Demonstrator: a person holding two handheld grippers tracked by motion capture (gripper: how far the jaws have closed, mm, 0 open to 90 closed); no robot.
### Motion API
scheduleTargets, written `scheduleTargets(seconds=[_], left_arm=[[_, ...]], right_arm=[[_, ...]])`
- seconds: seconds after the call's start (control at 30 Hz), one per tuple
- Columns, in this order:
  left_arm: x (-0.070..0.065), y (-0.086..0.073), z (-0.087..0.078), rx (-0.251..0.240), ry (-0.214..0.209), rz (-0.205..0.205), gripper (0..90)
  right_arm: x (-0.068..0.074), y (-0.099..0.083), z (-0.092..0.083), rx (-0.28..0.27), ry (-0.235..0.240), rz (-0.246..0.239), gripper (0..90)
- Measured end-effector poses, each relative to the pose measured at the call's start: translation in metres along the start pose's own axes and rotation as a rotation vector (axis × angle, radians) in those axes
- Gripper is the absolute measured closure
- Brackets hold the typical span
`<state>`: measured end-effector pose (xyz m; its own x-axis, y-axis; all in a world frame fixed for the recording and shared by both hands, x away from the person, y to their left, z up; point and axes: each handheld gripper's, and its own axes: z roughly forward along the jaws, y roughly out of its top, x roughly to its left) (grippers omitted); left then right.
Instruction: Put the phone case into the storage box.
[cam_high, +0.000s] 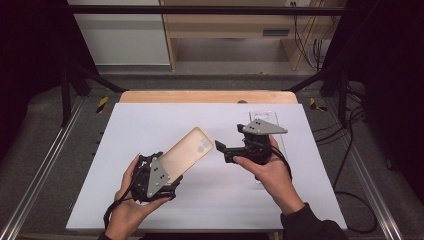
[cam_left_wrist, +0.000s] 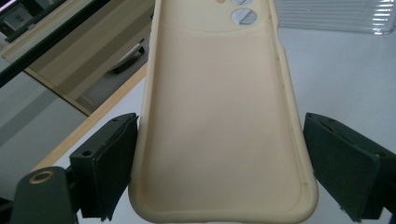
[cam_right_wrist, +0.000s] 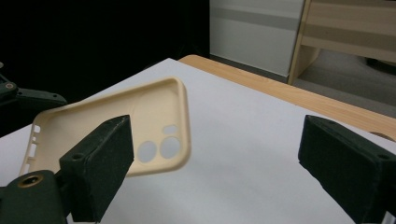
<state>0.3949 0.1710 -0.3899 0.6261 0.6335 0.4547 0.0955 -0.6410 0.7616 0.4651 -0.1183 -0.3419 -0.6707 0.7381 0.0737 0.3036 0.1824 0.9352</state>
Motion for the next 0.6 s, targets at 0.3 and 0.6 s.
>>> scheduleTargets(seconds=[0.3,0.6], left_arm=[[-0.011,0.004,-0.003,0.002,0.019,0.034,12.1],[-0.013,0.007,0.003,0.003,0.020,0.047,12.1]], right_arm=[[0.013,-0.004,0.003,0.000,0.026,0.031,15.6],[0.012,-0.009,0.011,0.018,0.061,0.046,20.6]])
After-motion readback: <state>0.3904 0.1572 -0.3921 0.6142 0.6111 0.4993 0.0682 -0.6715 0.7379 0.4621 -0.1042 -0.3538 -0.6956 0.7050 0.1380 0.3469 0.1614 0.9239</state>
